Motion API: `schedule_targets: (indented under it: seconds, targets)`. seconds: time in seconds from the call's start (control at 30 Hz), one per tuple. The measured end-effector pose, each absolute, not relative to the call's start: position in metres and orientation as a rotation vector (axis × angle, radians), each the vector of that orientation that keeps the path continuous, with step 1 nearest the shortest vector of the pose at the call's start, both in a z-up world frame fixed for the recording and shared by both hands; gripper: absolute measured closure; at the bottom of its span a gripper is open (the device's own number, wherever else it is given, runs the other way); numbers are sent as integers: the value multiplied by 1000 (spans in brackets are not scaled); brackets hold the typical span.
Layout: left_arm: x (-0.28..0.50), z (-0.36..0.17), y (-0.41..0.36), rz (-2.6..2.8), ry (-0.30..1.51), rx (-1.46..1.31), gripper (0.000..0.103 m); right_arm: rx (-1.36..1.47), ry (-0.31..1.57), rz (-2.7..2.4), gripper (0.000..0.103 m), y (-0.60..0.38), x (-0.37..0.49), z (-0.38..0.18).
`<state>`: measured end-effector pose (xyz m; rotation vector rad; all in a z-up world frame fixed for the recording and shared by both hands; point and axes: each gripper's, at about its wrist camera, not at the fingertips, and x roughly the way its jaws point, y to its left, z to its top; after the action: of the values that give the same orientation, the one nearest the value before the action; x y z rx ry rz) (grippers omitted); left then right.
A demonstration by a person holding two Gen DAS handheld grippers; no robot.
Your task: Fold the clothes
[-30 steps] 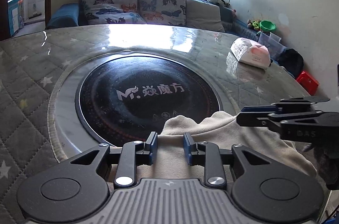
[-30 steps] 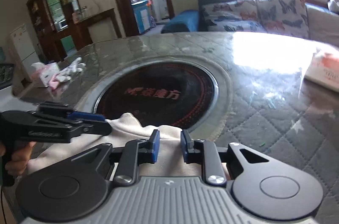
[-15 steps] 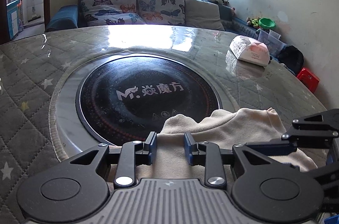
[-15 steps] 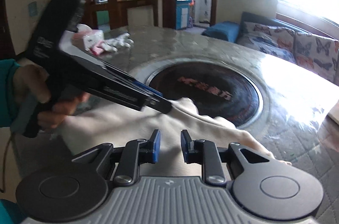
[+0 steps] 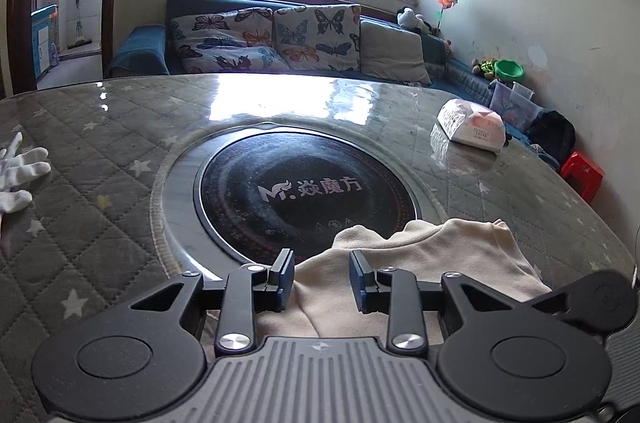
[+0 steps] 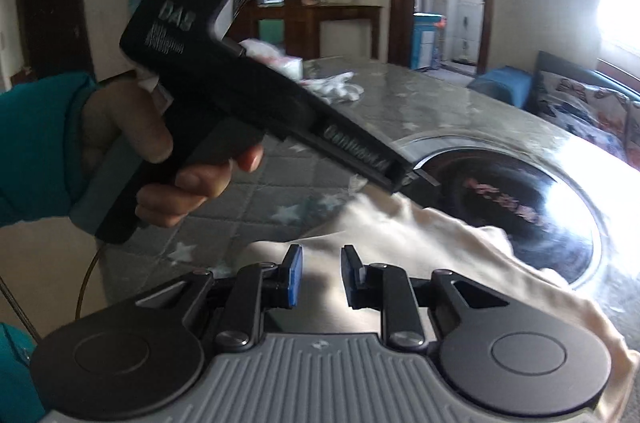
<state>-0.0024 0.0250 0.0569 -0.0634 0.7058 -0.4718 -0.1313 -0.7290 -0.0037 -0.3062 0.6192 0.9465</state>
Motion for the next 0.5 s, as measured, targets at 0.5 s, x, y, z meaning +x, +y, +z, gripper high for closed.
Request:
schedule_targets:
  seconds: [0.5]
  targets:
    - [-45,57,21,-555,692,-122,70,-189,664,761,80,-813,-150,6]
